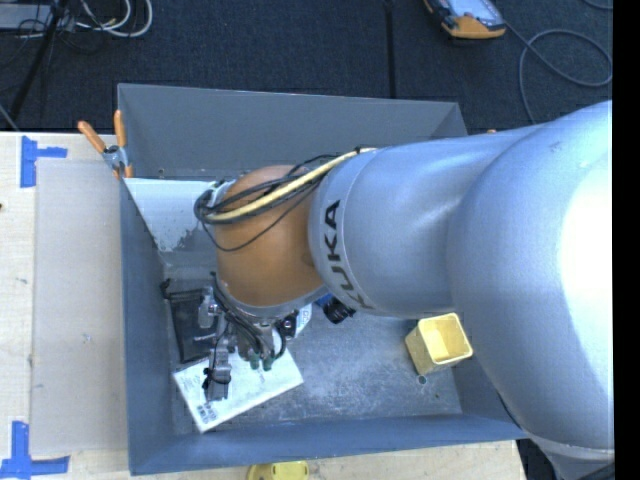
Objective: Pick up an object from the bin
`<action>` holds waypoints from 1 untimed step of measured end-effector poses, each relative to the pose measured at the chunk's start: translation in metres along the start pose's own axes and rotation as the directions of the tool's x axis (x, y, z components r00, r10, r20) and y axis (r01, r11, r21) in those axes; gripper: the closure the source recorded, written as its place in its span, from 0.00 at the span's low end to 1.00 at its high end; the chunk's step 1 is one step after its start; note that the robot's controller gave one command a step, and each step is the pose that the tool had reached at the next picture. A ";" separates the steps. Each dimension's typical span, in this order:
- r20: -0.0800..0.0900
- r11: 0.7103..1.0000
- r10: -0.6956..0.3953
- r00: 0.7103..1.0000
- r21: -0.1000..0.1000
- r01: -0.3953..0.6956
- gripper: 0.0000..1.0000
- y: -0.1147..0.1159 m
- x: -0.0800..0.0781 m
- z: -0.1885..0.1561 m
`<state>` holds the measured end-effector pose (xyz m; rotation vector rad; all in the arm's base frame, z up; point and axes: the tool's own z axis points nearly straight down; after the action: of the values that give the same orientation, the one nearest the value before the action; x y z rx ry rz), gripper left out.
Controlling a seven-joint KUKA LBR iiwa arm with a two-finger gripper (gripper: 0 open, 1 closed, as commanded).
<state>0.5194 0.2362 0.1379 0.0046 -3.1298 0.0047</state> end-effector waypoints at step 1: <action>0.007 1.000 0.005 1.000 -0.002 -0.005 0.00 -0.001 -0.002 -0.004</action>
Offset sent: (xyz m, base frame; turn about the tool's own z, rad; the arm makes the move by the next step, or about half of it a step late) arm 0.0696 -0.0335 -0.0679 0.1275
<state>0.5218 0.2350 0.1423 -0.0031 -3.1372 0.0018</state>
